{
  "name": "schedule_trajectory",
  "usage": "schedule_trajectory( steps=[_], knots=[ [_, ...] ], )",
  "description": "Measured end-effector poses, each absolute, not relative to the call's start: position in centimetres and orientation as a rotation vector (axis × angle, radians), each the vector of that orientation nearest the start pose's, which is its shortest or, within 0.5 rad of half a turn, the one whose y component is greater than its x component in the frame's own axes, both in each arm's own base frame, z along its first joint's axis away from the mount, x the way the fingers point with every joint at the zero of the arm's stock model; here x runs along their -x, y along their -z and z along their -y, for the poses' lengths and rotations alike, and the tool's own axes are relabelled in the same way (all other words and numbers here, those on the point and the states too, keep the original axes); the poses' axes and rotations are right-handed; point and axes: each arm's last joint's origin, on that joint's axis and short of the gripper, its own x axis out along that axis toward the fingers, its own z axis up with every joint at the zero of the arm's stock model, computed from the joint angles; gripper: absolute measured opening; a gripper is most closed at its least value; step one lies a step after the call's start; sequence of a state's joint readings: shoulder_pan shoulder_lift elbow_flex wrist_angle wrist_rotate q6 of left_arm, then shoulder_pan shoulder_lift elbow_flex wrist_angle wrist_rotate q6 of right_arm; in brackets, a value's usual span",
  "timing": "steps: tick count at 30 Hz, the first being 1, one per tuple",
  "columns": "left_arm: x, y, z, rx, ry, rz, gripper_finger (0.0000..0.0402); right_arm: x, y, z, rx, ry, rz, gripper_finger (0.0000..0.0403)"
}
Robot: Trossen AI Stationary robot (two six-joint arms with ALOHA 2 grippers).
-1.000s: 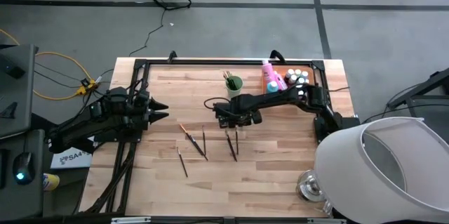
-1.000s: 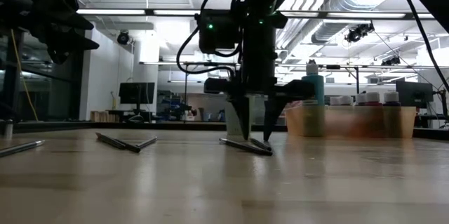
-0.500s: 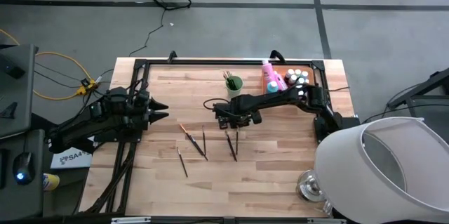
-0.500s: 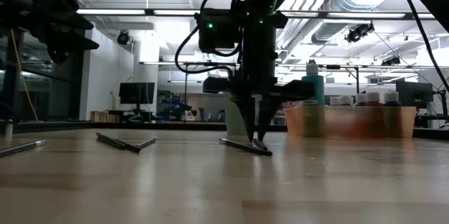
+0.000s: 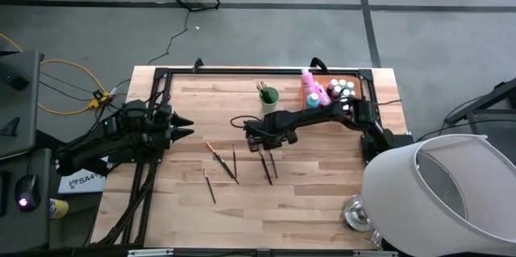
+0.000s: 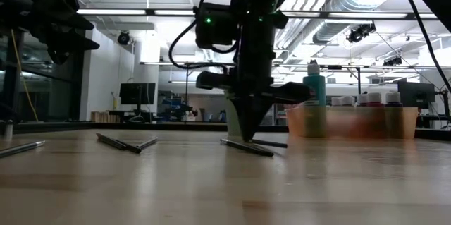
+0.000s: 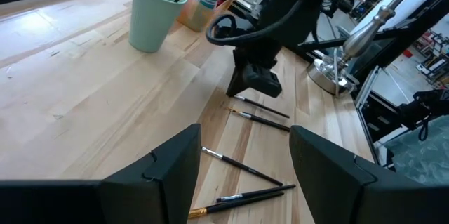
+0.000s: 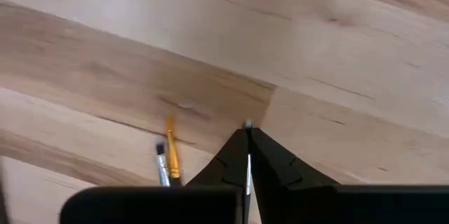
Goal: Pick & Place Paint Supplies
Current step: Put the silver paintbrush into the green cup
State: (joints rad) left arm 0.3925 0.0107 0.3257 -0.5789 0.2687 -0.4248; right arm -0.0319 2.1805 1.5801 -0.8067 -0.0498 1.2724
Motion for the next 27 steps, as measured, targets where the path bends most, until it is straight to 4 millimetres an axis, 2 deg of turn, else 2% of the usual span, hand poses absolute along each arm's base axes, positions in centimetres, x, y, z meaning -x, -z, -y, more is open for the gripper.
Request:
schedule_trajectory(
  steps=[5, 13, 18, 22, 27],
  knots=[
    [-6.1, -21.4, -1.7, 0.508, -0.175, -0.220, 0.0214, -42.3, -15.1, 1.0, -1.032, 0.875, -1.125, 0.0003],
    [-6.1, -21.4, -1.7, 0.508, -0.175, -0.220, 0.0214, -41.9, -20.7, 1.4, -0.932, 0.810, -0.895, 0.0003],
    [-6.1, -21.4, -1.7, 0.508, -0.175, -0.220, 0.0214, -40.9, -24.9, 1.7, -0.847, 0.775, -0.750, 0.0003],
    [-6.1, -21.4, -1.7, 0.508, -0.175, -0.221, 0.0214, -39.9, -28.0, 2.1, -0.720, 0.804, -0.611, 0.0003],
    [-6.1, -21.4, -1.7, 0.508, -0.175, -0.220, 0.0214, -38.6, -31.4, 2.7, -0.464, 0.936, -0.420, 0.0003]
  ],
)
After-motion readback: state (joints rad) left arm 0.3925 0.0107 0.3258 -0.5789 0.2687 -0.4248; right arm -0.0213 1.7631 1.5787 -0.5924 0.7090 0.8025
